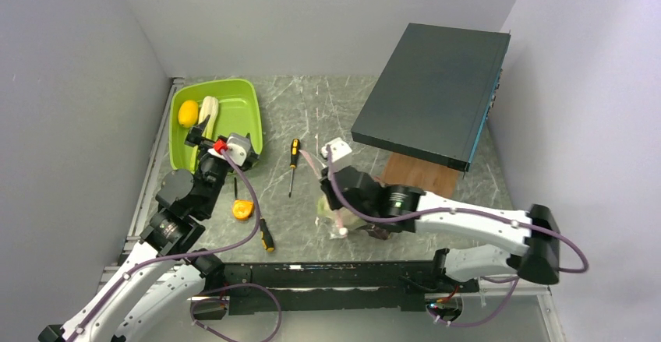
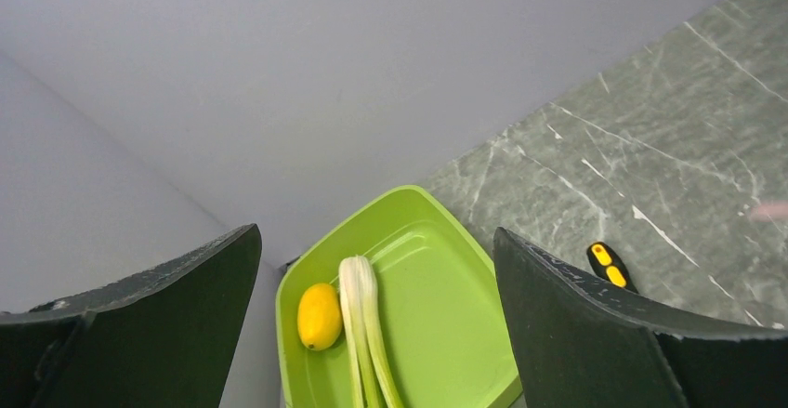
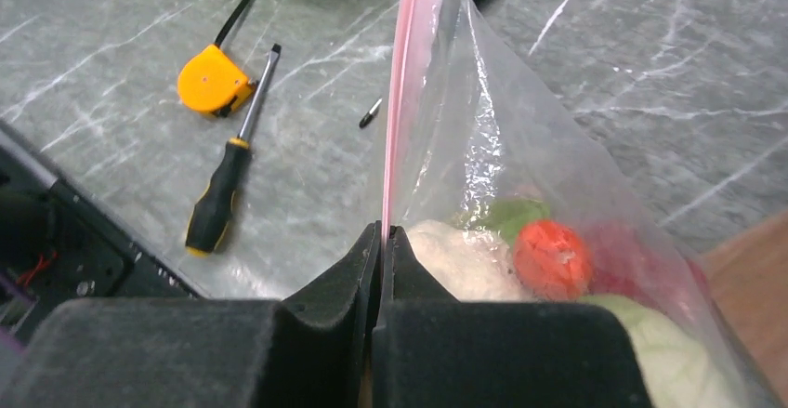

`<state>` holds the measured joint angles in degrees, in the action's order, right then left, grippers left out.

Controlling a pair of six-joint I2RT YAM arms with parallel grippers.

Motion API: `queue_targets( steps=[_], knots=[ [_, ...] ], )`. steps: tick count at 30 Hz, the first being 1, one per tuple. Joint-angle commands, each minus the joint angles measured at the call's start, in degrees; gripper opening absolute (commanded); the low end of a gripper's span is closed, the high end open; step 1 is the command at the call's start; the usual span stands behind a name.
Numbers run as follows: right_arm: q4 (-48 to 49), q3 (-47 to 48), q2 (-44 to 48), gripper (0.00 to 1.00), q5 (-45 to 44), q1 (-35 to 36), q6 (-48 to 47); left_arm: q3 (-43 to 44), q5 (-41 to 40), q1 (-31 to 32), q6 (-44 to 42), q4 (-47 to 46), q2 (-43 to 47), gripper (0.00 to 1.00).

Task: Place the food in the zip-top bag and seal the zipper
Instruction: Place the zipper food storage bag at the center of the board.

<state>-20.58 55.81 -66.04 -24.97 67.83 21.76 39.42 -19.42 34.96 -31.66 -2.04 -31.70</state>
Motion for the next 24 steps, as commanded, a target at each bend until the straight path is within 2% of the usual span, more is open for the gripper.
queue_targets(
  steps=[1, 4, 7, 12, 16, 19, 21, 24],
  knots=[
    [15.83, 3.08, -7.39, 0.00, -8.58, 0.81, 4.70, -0.57, -4.12, -0.20, 0.56, -3.80, 0.10, 1.00],
    [18.46, 5.05, -12.82, 0.00, -8.46, 0.81, 5.56, -0.33, -4.35, -0.20, 0.54, -3.59, -0.05, 1.00],
    [17.55, 8.70, -17.35, 0.10, -6.07, 0.75, 4.72, -0.44, -4.45, -0.21, 0.88, -3.69, 0.05, 1.00],
    [13.80, 12.44, -18.89, 0.56, -3.39, 0.72, 0.38, -0.48, -4.28, -0.16, 1.58, -3.91, 0.27, 1.00],
    [11.13, 12.35, -14.99, 0.75, -4.62, 0.56, -4.79, -0.31, -3.30, -0.20, 1.69, -3.52, 0.19, 1.00],
    [8.15, 12.66, -10.17, 0.94, -7.76, -0.18, -7.28, 0.63, -2.28, -0.16, 1.31, -1.84, -0.55, 1.00],
    [6.33, 12.85, -6.25, 0.99, -9.40, -0.77, -9.28, 1.07, -2.33, -0.16, 1.02, -1.06, -0.98, 1.00],
    [4.07, 12.82, 1.11, 1.00, -12.44, -1.03, -11.98, 1.69, -4.09, -0.16, 1.71, -0.61, -0.88, 1.00]
  ],
)
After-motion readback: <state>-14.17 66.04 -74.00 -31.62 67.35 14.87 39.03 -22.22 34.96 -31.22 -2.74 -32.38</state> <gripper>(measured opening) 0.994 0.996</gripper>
